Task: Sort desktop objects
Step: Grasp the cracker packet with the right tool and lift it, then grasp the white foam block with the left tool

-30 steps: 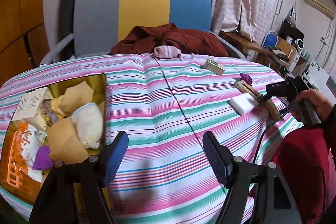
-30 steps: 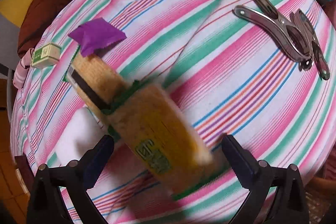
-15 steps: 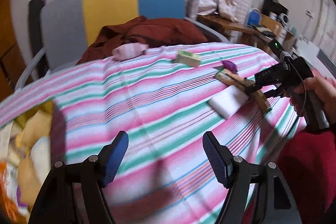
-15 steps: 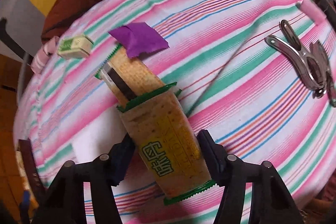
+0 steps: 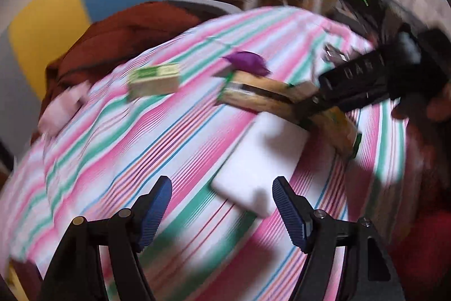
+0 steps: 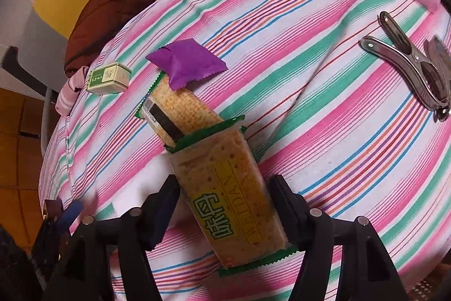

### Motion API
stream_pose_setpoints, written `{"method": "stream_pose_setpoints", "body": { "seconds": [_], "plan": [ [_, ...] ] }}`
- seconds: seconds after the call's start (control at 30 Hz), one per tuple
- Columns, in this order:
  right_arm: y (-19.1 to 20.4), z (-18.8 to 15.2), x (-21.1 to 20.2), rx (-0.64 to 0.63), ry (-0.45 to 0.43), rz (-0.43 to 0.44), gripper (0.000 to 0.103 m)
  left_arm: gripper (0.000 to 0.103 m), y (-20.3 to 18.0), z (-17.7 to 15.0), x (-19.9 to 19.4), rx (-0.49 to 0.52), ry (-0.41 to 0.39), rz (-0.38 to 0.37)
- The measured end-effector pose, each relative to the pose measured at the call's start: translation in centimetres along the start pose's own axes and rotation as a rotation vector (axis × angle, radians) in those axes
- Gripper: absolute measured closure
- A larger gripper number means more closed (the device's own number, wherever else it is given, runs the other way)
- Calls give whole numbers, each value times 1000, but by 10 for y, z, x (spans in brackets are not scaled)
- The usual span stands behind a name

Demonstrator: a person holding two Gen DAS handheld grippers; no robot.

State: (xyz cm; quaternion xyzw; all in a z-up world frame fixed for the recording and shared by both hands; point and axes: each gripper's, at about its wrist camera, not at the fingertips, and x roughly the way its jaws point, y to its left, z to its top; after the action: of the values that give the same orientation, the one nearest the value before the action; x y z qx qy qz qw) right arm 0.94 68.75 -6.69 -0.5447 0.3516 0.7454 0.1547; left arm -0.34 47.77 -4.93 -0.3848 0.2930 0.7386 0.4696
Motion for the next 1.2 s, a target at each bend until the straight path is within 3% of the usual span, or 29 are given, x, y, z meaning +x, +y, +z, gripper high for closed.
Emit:
{"method": "stream_pose_setpoints", "body": {
  "seconds": [0.1,0.13,0.27,0.43,0.57,0.77,0.93,1.03,1.07,1.2],
  "plan": [
    [0,1,2,6,1,9,34,27,-14,2,14,71,5,-22],
    [1,2,3,5,2,9,34,22,-14,2,18,75,6,-30],
    [6,2,5,-19,7,-2,30,22,-15,-1,33,39,25,-85],
    [12,1,7,-52,14,-28,27,21,-12,-16,32,2,-50,-110],
    [16,0,7,-83,19,-59,27,29,-5,-21,27,-32,-74,-108],
    [26,-4,10,-148,31,-121,25,30,13,-31,22,-159,-93,-5],
    [47,-11,16,-261,49,-184,24,30,31,-56,1,-283,-117,-21],
    [66,-18,20,-363,53,-204,31,31,35,-76,-13,-319,-123,9],
    [74,-21,20,-409,46,-213,38,30,35,-82,-17,-330,-128,11],
    [103,-36,26,-544,61,-155,46,30,43,-104,-31,-410,-148,5]
  ]
}}
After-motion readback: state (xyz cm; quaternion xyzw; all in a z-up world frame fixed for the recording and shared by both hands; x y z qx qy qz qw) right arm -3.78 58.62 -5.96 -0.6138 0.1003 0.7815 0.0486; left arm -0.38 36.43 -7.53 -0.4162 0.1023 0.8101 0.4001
